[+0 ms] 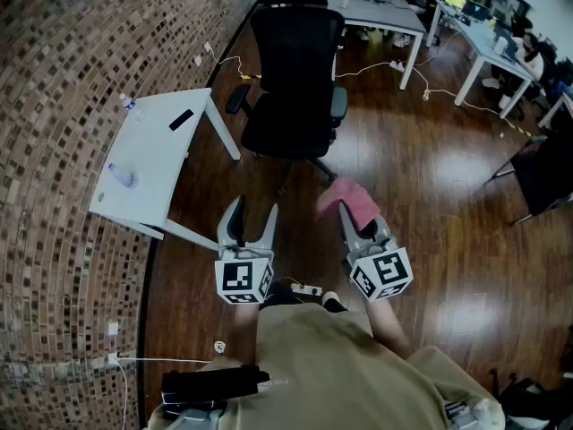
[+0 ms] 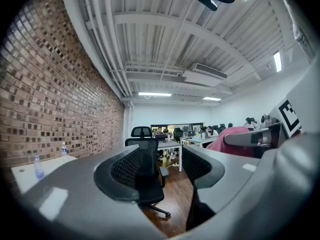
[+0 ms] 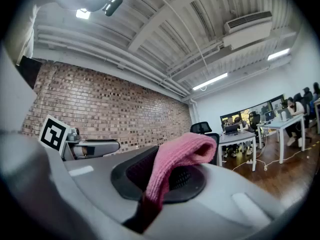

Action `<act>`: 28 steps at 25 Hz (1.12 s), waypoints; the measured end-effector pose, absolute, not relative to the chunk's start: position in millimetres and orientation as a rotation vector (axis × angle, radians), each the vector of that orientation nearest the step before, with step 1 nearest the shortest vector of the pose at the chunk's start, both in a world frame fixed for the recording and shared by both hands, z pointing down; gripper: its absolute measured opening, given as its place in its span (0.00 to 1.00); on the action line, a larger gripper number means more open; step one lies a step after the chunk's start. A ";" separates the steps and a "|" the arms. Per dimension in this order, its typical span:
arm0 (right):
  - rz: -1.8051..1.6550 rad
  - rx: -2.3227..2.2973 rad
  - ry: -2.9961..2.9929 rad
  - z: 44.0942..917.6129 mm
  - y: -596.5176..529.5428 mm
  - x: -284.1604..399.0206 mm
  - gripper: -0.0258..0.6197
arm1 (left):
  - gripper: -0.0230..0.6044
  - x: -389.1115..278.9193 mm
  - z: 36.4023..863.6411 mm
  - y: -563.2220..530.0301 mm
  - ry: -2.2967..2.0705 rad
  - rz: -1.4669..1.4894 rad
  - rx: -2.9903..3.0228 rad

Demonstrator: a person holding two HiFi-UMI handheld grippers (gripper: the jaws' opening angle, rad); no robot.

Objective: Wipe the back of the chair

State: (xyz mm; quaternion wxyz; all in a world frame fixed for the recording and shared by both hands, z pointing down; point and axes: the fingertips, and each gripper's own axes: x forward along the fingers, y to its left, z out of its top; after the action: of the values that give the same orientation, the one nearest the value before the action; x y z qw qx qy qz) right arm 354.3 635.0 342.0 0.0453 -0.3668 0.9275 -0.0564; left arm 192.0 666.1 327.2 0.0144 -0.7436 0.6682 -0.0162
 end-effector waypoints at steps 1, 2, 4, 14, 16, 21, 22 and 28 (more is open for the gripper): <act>-0.180 -1.105 2.850 345.7 629.0 352.9 0.07 | 0.42 190.8 331.2 657.7 2.090 -0.052 -2.311; -0.189 -1.089 2.867 349.3 622.7 351.4 0.07 | 0.42 189.5 334.7 649.0 2.100 -0.053 -2.307; -0.205 -1.056 2.897 355.0 607.9 347.5 0.07 | 0.42 185.9 338.8 630.0 2.125 -0.050 -2.297; -0.275 -1.170 2.890 392.8 461.9 273.8 0.07 | 0.40 102.7 360.2 495.4 2.016 -0.073 -2.381; -0.268 -1.188 2.894 393.9 429.4 231.7 0.07 | 0.38 61.2 360.2 461.9 1.993 -0.069 -2.375; -0.303 -1.235 2.845 377.5 365.4 146.2 0.07 | 0.38 -13.0 347.7 382.8 1.907 -0.053 -2.436; -0.300 -1.237 2.843 374.0 355.0 134.9 0.07 | 0.38 -23.5 342.3 368.4 1.902 -0.035 -2.437; -0.376 -1.350 2.808 392.8 297.5 122.2 0.07 | 0.38 -42.2 355.8 307.7 1.850 -0.026 -2.524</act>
State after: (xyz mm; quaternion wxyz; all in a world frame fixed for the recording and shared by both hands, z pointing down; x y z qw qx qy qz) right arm 122.2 297.5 392.8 0.0017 -0.4301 0.8948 -0.1198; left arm -42.2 307.7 355.8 0.0061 -0.8066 0.5911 -0.0082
